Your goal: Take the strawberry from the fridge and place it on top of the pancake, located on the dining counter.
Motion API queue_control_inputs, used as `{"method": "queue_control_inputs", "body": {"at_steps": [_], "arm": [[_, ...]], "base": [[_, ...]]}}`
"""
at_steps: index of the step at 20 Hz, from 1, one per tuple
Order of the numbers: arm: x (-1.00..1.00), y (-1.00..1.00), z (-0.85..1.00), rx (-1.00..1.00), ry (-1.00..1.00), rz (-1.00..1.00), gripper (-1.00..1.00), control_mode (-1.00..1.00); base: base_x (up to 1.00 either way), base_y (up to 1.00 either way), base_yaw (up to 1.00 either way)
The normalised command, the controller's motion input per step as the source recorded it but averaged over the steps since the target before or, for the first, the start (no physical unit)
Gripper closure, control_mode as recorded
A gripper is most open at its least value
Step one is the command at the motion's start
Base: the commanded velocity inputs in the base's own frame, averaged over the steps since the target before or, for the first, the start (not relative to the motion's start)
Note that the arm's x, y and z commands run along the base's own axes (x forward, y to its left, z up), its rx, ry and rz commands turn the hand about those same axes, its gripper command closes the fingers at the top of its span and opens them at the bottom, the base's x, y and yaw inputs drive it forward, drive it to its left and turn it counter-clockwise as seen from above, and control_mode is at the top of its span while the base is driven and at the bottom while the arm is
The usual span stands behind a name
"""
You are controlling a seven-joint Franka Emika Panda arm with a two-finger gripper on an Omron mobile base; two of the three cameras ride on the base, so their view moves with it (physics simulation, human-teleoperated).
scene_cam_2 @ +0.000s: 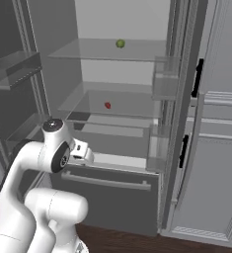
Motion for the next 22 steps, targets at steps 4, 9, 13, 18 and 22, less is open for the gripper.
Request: {"method": "queue_control_inputs", "body": {"at_steps": [4,9,13,18,22], "arm": [[0.0,0.0,0.0,0.0,0.0,0.0,-1.0,1.0],[0.0,0.0,0.0,0.0,0.0,0.0,-1.0,1.0],[0.0,0.0,0.0,0.0,0.0,0.0,-1.0,1.0],[0.0,0.0,0.0,0.0,0.0,0.0,-1.0,1.0],[0.0,0.0,0.0,0.0,0.0,0.0,-1.0,1.0]], "base": [[0.5,0.0,0.06],[0.44,0.0,0.03],[0.3,-0.07,-0.02],[0.27,-0.09,-0.01],[0.18,-0.31,-0.05]]}}
